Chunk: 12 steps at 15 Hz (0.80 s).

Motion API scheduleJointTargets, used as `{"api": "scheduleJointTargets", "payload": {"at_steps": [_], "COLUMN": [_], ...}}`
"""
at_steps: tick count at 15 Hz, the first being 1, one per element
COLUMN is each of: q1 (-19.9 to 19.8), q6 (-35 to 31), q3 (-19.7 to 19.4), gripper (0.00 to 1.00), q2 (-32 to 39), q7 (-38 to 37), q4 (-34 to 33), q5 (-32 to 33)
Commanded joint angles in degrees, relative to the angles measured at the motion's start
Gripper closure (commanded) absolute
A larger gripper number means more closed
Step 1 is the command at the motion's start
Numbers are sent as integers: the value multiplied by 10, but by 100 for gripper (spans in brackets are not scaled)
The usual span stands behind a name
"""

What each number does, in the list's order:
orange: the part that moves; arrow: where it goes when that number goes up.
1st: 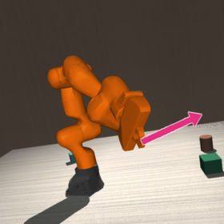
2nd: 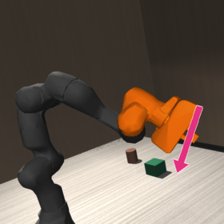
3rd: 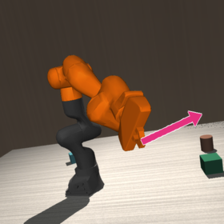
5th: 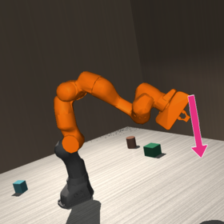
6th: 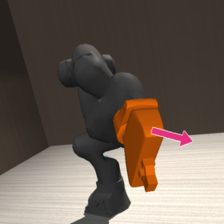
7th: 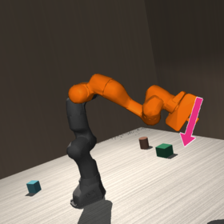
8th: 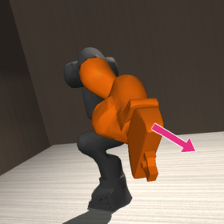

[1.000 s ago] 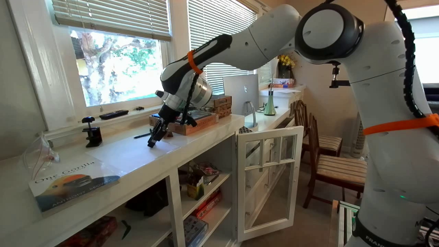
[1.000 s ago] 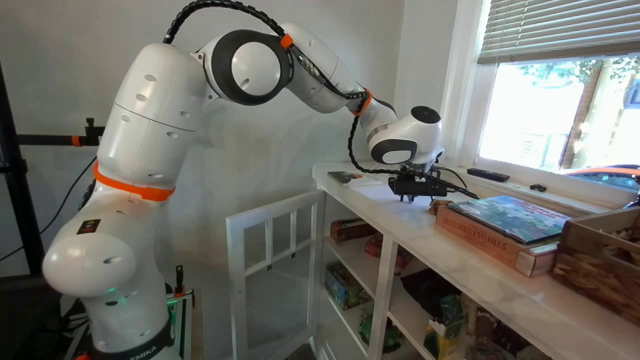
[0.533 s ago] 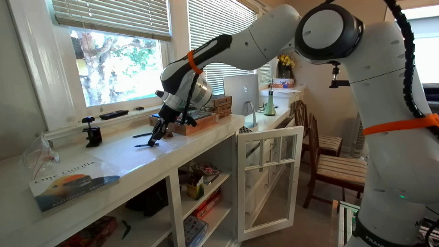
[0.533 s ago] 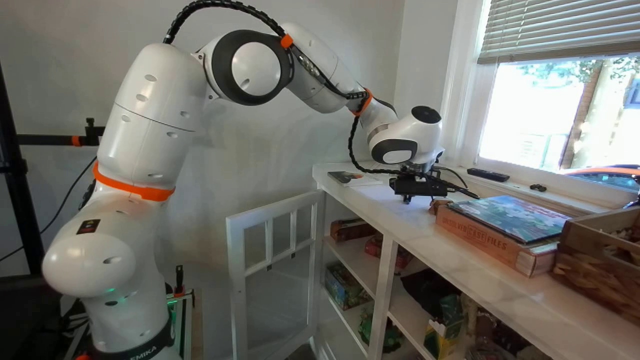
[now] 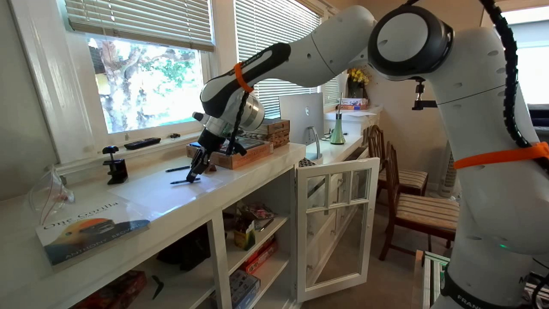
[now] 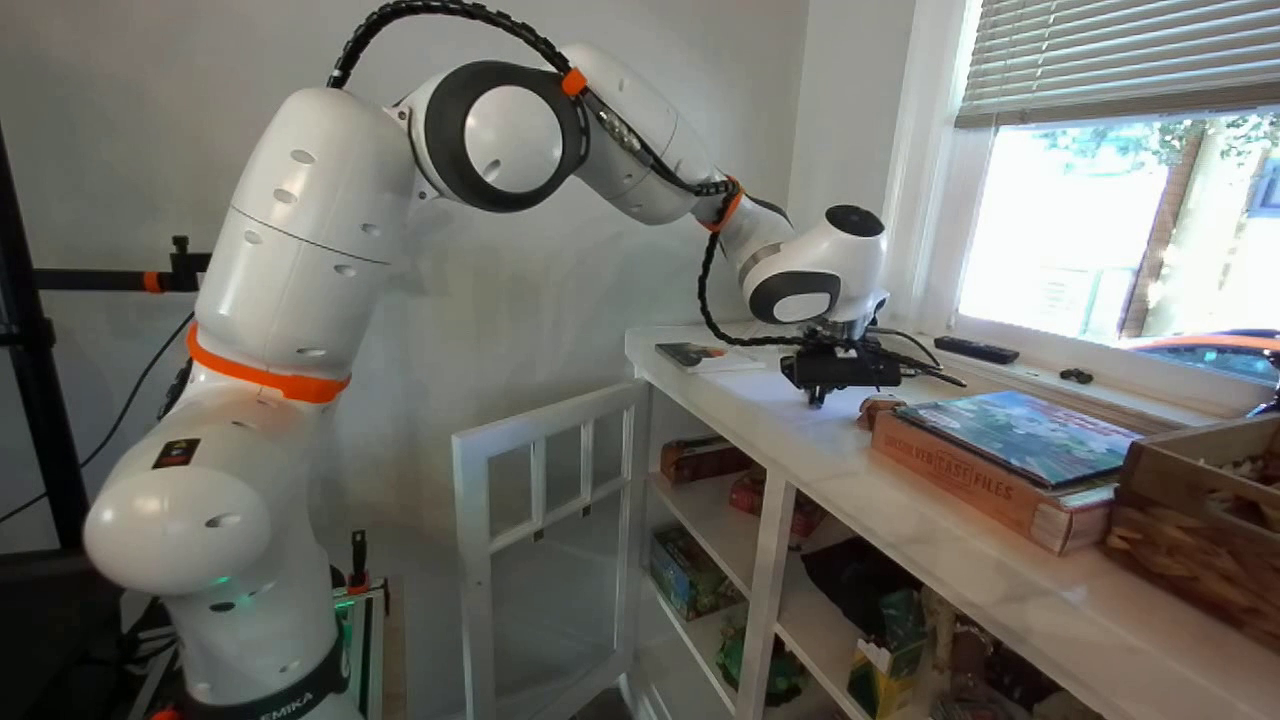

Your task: Draw some things on the paper with the crayon

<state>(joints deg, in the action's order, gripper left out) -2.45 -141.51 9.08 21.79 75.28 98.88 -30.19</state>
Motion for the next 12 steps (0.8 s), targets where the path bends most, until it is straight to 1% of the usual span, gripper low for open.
{"api": "scheduleJointTargets", "payload": {"at_steps": [1, 2, 3, 4, 9, 12], "q1": [-5, -4, -2, -2, 0, 0], "q6": [39, 45, 48, 51, 55, 63], "q3": [2, 2, 1, 0, -3, -3], "gripper": [97, 82, 64, 59, 19, 0], "q2": [8, 9, 9, 9, 0, -1], "q7": [-21, -23, -26, -27, -33, -33], "q4": [-17, -19, -20, -21, -23, -19], "q5": [46, 55, 64, 72, 113, 132]}}
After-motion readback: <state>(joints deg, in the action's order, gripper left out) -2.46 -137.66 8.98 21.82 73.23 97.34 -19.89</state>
